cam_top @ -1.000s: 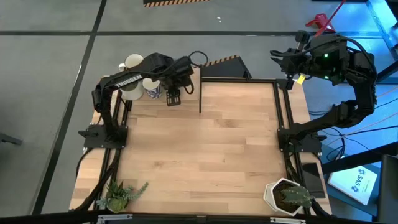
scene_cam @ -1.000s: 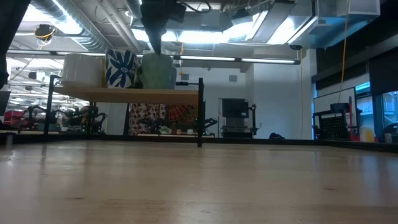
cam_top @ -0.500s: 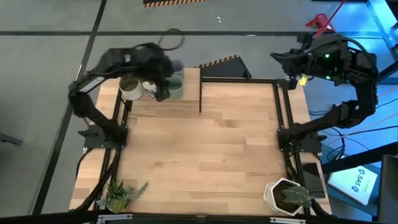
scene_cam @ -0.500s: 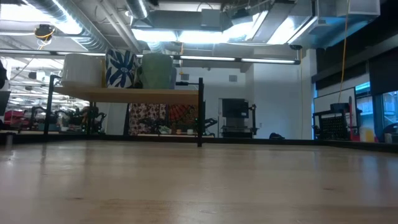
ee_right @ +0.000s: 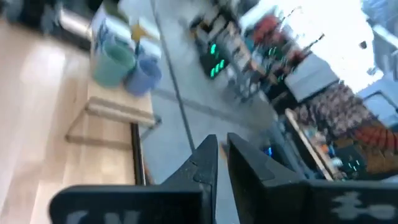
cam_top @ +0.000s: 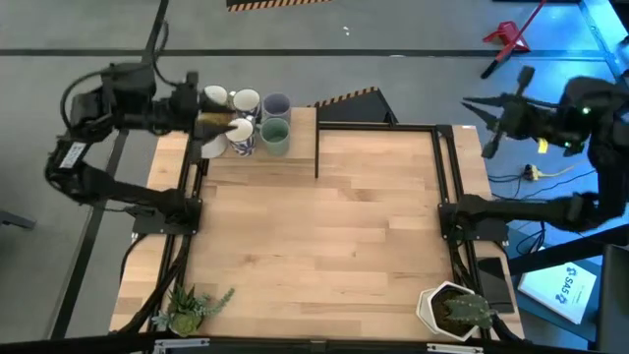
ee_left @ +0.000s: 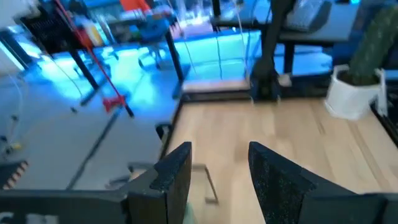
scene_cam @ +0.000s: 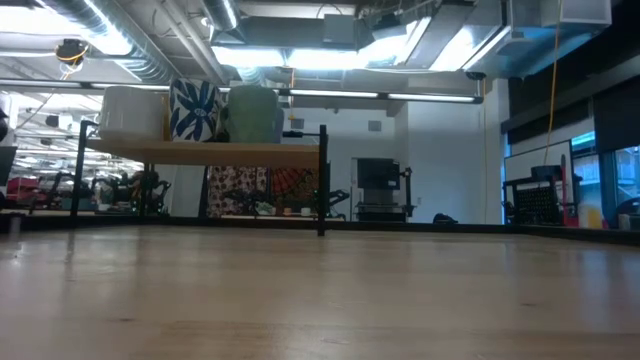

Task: Place coffee mugs
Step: Return to Home Position

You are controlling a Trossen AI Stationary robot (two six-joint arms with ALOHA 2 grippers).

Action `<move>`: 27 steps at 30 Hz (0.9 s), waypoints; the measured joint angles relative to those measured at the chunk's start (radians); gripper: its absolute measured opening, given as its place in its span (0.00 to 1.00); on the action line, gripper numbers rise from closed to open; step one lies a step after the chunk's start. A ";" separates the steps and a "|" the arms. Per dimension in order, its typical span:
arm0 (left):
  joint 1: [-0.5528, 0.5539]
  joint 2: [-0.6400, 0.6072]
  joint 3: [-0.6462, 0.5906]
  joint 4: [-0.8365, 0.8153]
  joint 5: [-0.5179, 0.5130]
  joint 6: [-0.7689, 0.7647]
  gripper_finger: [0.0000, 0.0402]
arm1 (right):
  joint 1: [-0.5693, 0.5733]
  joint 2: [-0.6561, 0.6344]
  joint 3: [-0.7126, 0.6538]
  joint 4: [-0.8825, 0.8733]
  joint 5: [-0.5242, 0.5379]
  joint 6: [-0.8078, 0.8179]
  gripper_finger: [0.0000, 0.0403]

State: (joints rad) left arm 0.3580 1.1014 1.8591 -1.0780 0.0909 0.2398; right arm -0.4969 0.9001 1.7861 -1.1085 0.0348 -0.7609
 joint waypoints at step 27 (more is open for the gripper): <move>0.000 -0.997 -1.062 0.388 -0.063 -0.511 0.38 | -0.001 -0.625 -1.303 1.025 -0.125 0.566 0.07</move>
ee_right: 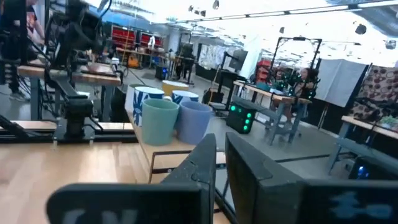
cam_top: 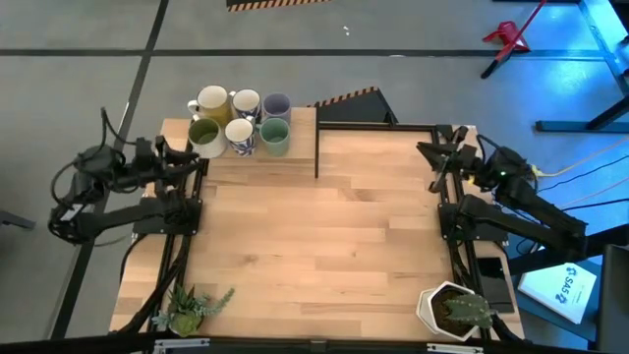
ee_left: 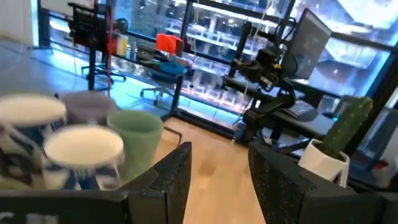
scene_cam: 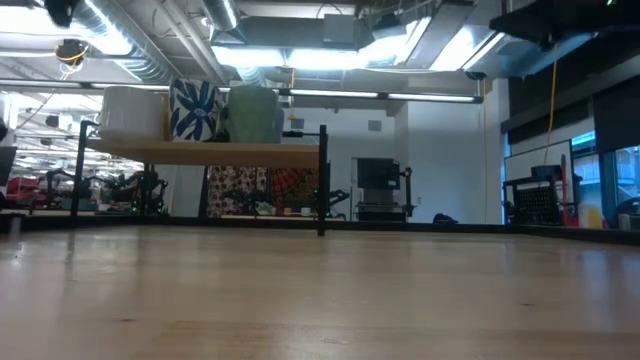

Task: Place coffee mugs
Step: Return to Home Position

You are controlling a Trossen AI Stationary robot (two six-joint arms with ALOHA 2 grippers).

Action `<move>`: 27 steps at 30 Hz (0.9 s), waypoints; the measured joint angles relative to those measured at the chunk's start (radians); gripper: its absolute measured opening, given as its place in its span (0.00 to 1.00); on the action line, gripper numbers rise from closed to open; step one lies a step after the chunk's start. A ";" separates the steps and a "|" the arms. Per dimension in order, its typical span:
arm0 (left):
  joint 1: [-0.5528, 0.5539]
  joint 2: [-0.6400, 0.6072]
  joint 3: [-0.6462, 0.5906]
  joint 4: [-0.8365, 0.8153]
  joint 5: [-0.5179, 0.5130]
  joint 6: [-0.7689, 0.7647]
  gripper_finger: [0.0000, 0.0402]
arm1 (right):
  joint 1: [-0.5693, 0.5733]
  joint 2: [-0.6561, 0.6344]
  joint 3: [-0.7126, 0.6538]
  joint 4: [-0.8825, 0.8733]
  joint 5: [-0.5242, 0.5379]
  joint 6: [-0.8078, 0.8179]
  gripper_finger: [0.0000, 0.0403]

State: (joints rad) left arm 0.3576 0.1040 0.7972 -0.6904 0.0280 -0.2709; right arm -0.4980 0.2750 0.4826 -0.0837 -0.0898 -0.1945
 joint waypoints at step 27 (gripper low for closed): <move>-0.140 -0.079 -0.789 0.726 0.117 -0.193 0.38 | 0.322 0.045 -0.475 0.540 0.231 -0.059 0.07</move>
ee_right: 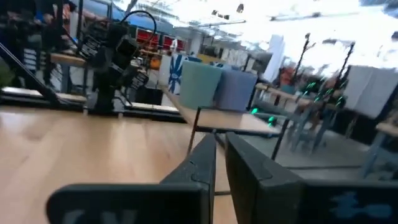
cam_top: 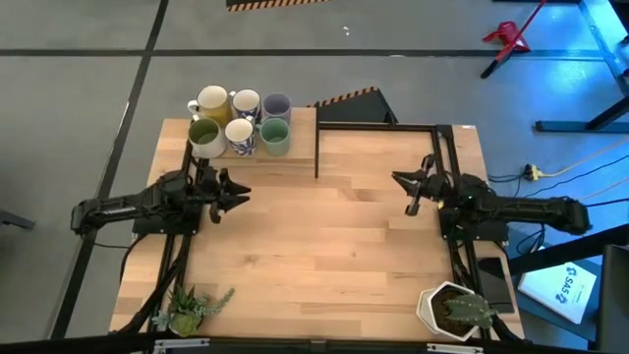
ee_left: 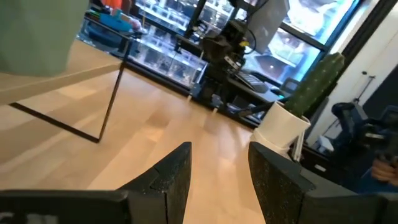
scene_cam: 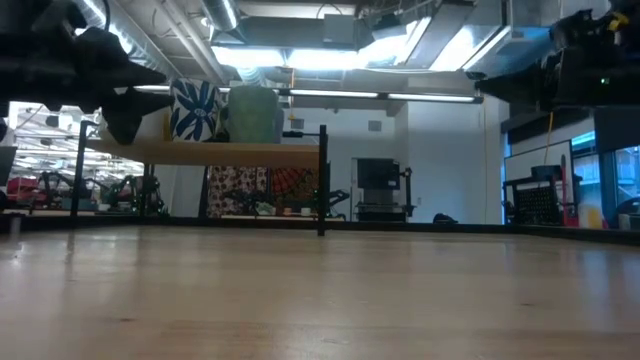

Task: Place coffee mugs
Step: Return to Home Position

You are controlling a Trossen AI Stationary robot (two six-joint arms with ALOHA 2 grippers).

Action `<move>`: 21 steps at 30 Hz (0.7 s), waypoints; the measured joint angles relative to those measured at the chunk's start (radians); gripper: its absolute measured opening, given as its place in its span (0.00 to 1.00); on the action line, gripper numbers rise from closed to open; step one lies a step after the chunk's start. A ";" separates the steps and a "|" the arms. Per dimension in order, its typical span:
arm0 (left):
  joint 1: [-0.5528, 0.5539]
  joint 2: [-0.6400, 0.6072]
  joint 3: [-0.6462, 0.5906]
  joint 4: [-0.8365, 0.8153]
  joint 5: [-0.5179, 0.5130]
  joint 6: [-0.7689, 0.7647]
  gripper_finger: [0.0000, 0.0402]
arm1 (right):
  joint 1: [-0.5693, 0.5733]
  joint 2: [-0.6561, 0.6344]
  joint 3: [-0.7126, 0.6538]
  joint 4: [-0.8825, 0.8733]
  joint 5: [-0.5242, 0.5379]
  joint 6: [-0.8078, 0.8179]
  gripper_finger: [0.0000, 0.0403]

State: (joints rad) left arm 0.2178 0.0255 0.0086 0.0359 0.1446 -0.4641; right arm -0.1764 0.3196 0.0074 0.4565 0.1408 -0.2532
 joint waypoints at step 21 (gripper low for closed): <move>-0.017 0.003 0.000 -0.014 -0.074 0.024 0.38 | 0.033 -0.316 0.011 -0.411 0.136 -0.113 0.07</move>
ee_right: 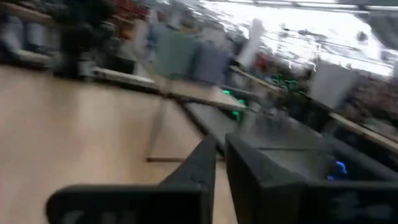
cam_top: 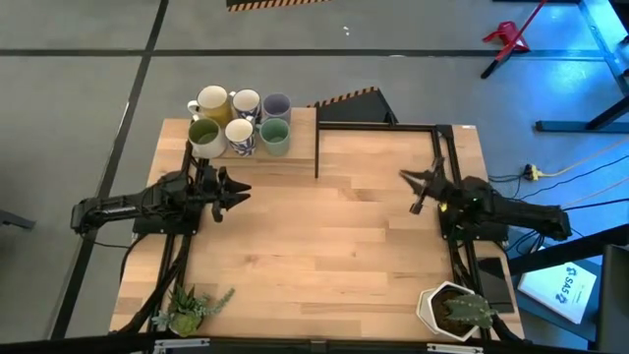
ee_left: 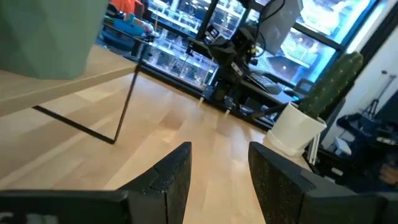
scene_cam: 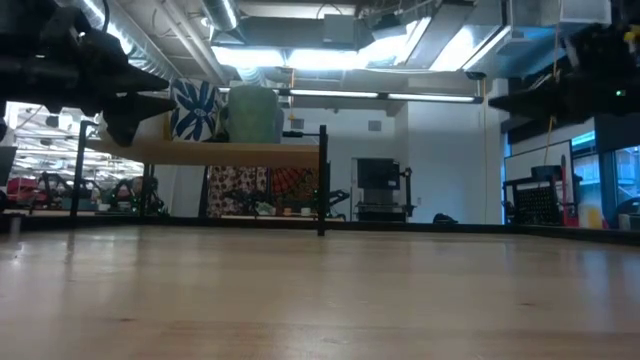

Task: Place coffee mugs
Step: Return to Home Position

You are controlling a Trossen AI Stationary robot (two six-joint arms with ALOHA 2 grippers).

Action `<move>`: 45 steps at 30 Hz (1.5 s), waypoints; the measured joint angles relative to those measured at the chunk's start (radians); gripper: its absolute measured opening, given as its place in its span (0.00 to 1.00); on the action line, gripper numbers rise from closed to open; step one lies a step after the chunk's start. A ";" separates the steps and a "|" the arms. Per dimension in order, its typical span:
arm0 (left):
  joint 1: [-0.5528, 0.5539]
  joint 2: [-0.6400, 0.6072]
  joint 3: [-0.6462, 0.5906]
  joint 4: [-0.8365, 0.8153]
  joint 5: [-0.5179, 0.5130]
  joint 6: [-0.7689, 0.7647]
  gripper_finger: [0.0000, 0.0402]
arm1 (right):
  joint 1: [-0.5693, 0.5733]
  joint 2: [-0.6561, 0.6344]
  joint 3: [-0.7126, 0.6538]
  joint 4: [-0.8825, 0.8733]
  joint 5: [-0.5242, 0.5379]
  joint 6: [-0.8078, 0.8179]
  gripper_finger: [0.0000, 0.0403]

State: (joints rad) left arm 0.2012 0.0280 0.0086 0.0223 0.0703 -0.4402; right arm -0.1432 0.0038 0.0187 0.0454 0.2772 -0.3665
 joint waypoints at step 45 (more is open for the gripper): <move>-0.040 0.006 0.000 -0.013 -0.069 0.111 0.38 | -0.001 0.046 -0.011 0.004 -0.147 -0.040 0.07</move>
State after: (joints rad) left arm 0.1608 0.0345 0.0090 0.0097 0.0013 -0.3294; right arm -0.1444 0.0498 0.0074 0.0490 0.1303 -0.4061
